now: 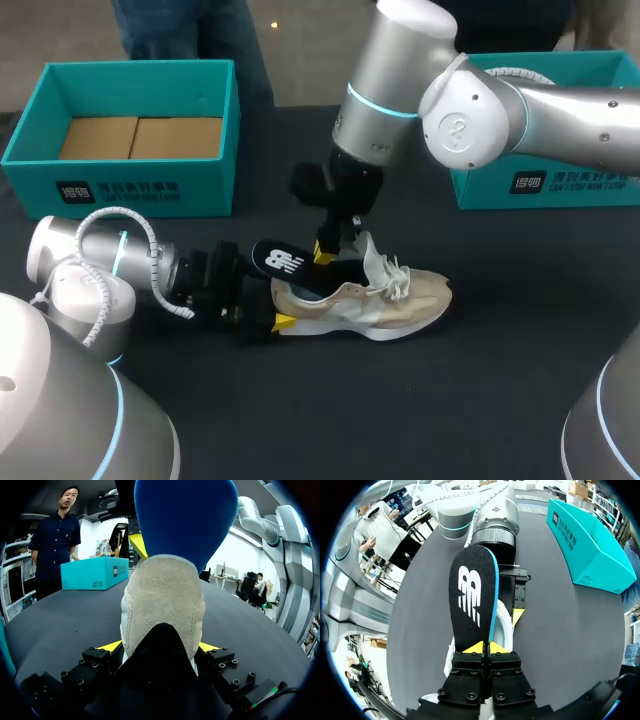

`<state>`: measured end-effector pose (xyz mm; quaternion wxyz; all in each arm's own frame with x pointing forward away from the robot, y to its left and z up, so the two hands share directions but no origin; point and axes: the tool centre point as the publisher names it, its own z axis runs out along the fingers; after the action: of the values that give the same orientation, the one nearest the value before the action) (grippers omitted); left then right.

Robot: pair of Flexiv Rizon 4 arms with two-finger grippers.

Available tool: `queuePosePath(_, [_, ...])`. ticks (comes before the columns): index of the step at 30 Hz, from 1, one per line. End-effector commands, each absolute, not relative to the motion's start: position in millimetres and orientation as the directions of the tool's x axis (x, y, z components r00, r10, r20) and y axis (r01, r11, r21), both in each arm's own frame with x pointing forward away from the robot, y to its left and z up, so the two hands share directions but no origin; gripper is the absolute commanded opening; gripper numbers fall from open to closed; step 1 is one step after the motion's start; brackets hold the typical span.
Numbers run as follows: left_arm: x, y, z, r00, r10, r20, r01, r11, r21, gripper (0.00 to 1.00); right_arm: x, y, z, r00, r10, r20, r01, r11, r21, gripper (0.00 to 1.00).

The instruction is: Take the shoe out of the shoebox, open the shoe tongue, remove and reinsert the insole, then place the shoe into the shoebox

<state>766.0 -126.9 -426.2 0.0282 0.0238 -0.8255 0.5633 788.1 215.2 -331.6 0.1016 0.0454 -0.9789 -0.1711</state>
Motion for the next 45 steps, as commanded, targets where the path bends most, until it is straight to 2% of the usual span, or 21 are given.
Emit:
queuePosePath(1, [766,-126,-429,-0.997,-0.008,0.074,-0.071,0.367,-0.927,0.00,789,215,-332,-0.974,-0.127,0.186,-0.055,0.935,0.351,0.17])
queuePosePath(9, [766,-126,-429,-0.997,-0.008,0.074,-0.071,0.367,-0.927,0.00,790,216,-332,-0.951,-0.193,0.240,-0.078,0.905,0.418,0.33])
queuePosePath(11, [766,-126,-429,-0.997,-0.008,0.074,-0.071,0.367,-0.927,0.00,791,218,-334,-0.942,-0.217,0.257,-0.089,0.897,0.433,0.41])
queuePosePath(19, [766,-126,-429,-0.997,-0.008,0.074,-0.071,0.367,-0.927,0.00,788,222,-343,-0.925,-0.247,0.288,-0.104,0.895,0.434,0.43])
queuePosePath(22, [766,-126,-429,-0.997,-0.008,0.074,-0.071,0.367,-0.927,0.00,787,222,-347,-0.922,-0.247,0.298,-0.102,0.897,0.430,0.38])
queuePosePath(24, [766,-126,-429,-0.997,-0.008,0.074,-0.071,0.367,-0.927,0.00,786,222,-348,-0.923,-0.244,0.299,-0.100,0.898,0.428,0.27])
queuePosePath(26, [766,-126,-429,-0.997,-0.008,0.074,-0.071,0.367,-0.927,0.00,784,222,-347,-0.925,-0.239,0.297,-0.096,0.900,0.424,0.06])
queuePosePath(27, [766,-126,-429,-0.997,-0.008,0.074,-0.071,0.367,-0.927,0.00,784,222,-346,-0.925,-0.238,0.295,-0.096,0.900,0.425,0.00])
queuePosePath(32, [766,-126,-429,-0.997,-0.008,0.074,-0.071,0.367,-0.927,0.00,782,219,-340,-0.931,-0.227,0.287,-0.089,0.901,0.424,0.00])
queuePosePath(40, [766,-126,-429,-0.997,-0.008,0.074,-0.071,0.367,-0.927,0.00,786,221,-324,-0.940,-0.201,0.277,-0.027,0.850,0.525,0.00])
queuePosePath(45, [766,-126,-429,-0.997,-0.008,0.074,-0.071,0.367,-0.927,0.00,793,224,-301,-0.958,-0.142,0.249,0.031,0.812,0.583,0.00])
